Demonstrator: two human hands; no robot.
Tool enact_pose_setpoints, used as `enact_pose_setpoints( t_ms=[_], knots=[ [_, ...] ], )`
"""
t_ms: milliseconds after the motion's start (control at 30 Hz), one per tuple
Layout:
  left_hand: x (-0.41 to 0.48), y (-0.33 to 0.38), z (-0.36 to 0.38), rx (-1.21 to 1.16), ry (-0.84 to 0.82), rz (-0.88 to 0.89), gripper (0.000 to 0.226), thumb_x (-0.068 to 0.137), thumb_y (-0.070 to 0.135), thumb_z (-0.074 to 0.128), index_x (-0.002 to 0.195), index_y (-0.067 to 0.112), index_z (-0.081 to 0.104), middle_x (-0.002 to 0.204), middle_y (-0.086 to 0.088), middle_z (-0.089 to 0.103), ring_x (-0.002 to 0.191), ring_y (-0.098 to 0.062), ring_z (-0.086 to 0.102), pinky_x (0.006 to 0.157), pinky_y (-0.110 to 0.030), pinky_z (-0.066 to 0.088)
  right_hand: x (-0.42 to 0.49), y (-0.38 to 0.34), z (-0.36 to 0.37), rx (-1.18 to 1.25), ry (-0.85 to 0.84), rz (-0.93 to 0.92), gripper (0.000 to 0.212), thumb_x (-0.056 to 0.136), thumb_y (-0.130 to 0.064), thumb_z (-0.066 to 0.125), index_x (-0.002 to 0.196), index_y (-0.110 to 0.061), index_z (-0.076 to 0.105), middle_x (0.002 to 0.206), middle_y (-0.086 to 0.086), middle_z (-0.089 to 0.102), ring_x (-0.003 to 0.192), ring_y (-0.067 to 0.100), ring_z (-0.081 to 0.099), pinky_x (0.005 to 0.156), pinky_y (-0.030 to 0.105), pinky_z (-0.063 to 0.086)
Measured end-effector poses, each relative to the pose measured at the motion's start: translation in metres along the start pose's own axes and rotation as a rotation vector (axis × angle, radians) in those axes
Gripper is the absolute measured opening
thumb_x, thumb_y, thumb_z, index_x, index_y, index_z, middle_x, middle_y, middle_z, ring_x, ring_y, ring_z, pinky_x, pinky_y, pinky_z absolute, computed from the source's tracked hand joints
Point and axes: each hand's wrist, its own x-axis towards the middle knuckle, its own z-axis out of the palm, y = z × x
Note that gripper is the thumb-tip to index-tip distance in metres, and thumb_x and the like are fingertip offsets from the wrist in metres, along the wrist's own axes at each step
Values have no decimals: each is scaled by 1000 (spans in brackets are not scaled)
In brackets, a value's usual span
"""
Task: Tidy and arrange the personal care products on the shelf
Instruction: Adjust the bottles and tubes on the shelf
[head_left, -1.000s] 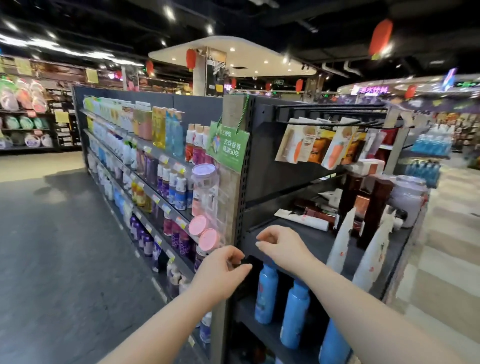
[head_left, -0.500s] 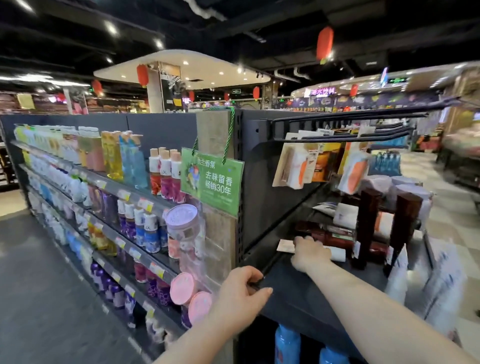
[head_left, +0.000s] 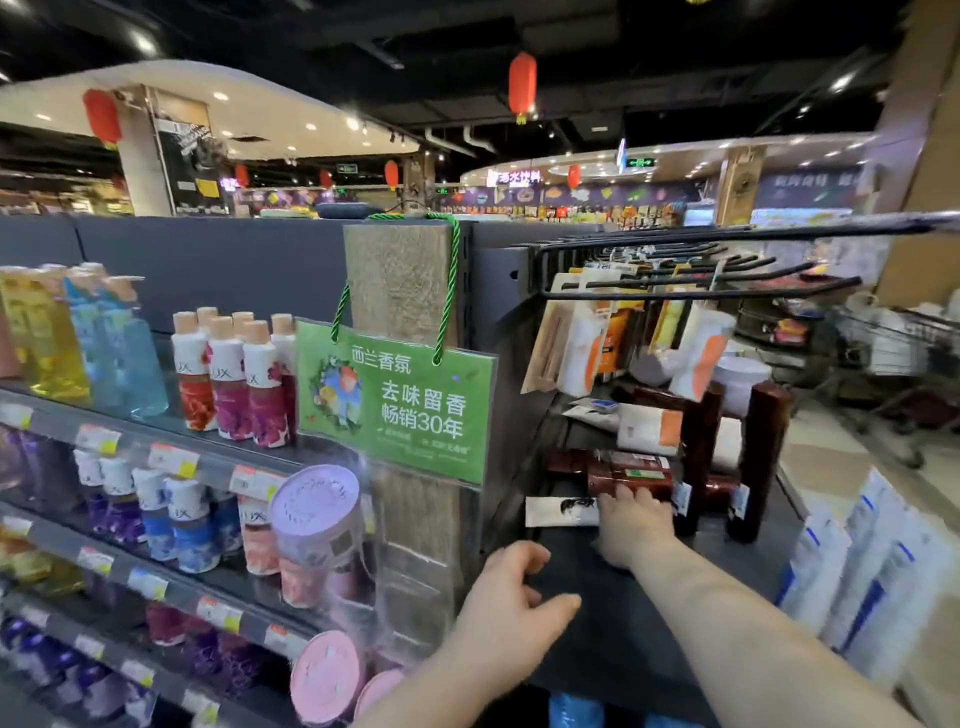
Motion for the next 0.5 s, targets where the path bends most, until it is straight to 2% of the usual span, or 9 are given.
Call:
enact_pose_setpoints(
  t_ms=[100, 200, 300, 400, 500],
  knots=[
    [1, -2, 4, 8, -55, -13, 49, 79, 32, 67, 122, 23, 46, 119, 4, 46, 92, -11, 59, 75, -10, 43, -2, 1, 2, 97, -34, 9, 56, 89, -25, 52, 139, -14, 27, 148, 6, 33, 135, 34, 29, 105, 45, 32],
    [8, 0, 5, -2, -64, -34, 55, 79, 32, 67, 127, 21, 43, 122, 4, 45, 93, -10, 58, 75, -12, 41, -3, 2, -3, 34, -31, 27, 65, 89, -35, 54, 143, -17, 22, 144, 10, 32, 130, 34, 32, 104, 47, 31],
    [16, 0, 7, -51, -73, -65, 57, 79, 28, 69, 129, 18, 42, 121, 1, 47, 95, -15, 61, 71, -12, 42, -7, 3, 0, 61, -110, 59, 61, 88, -46, 54, 139, -19, 35, 141, 10, 32, 129, 34, 31, 104, 47, 31],
    [19, 0, 9, -85, -93, -80, 61, 78, 27, 70, 131, 18, 40, 117, 3, 46, 93, -15, 59, 63, -7, 40, -14, 7, 7, 226, -74, 93, 57, 84, -45, 61, 130, -17, 44, 135, 9, 42, 124, 32, 42, 97, 40, 39],
    [24, 0, 10, -96, -90, -110, 73, 78, 32, 69, 139, 19, 32, 116, 5, 45, 94, -12, 58, 74, -15, 40, -28, 3, 8, 539, -21, 100, 51, 77, -38, 69, 118, -15, 49, 123, 6, 56, 113, 26, 54, 86, 31, 44]
  ],
)
